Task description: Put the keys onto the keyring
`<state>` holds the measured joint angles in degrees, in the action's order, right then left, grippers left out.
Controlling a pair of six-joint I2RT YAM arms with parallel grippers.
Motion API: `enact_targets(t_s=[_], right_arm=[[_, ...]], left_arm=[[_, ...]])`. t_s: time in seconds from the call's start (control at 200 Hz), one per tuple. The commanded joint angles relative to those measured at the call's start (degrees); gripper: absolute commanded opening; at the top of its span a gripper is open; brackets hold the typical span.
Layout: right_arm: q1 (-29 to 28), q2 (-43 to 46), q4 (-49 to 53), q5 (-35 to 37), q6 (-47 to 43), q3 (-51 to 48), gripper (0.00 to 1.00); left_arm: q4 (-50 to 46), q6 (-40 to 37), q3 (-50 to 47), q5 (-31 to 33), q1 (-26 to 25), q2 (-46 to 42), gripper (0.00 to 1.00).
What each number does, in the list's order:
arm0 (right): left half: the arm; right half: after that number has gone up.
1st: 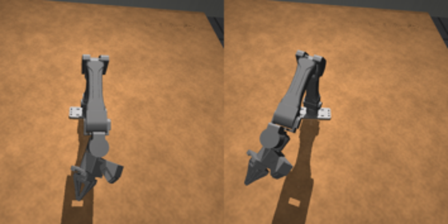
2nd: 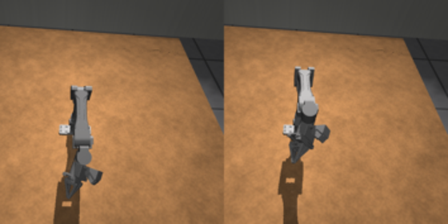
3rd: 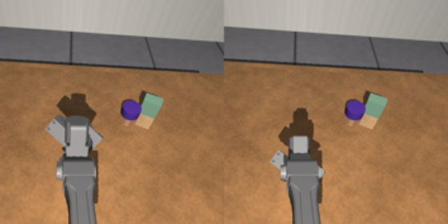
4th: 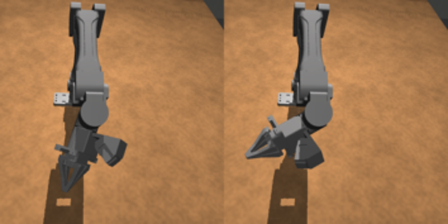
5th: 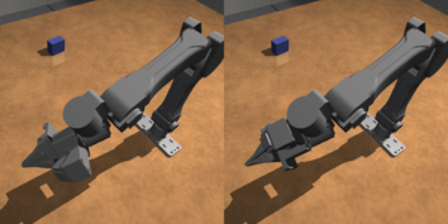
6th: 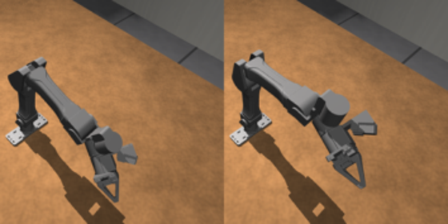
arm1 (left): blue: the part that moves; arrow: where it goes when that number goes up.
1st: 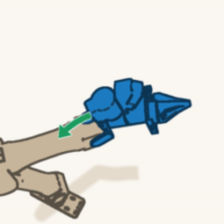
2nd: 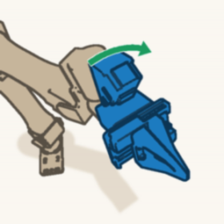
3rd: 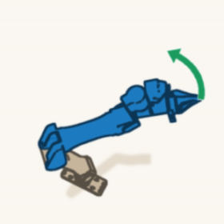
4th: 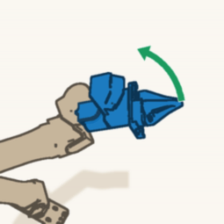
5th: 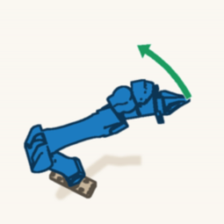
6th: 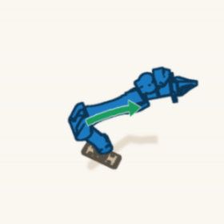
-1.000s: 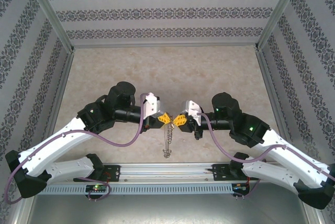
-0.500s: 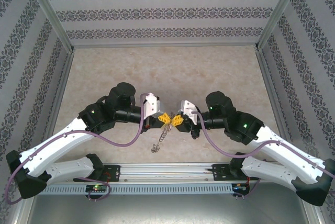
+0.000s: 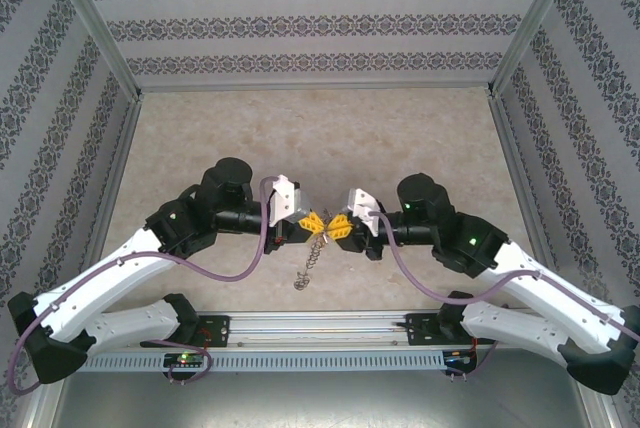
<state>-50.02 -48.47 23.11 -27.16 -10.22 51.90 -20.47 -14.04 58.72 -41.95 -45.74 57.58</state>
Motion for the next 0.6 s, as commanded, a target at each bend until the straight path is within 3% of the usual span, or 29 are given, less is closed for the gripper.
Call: enact_targets(t_s=[0.0,0.2,0.595], right_arm=[[-0.02,4.3,-1.42,2.88,0.5,-0.16,0.26],[-0.59,3.89,-4.12,-0.13,0.83,-1.19,0.34],[-1.46,2.11,-7.47,-1.18,0.86,-1.54,0.33]], left_arm=[[5.68,1.41,-0.36,-3.03,0.9,-1.69,0.0],[8.45,3.22,-1.03,-4.57,1.13,-1.59,0.0],[11.31,5.45,-2.44,-6.45,1.18,-2.21,0.0]])
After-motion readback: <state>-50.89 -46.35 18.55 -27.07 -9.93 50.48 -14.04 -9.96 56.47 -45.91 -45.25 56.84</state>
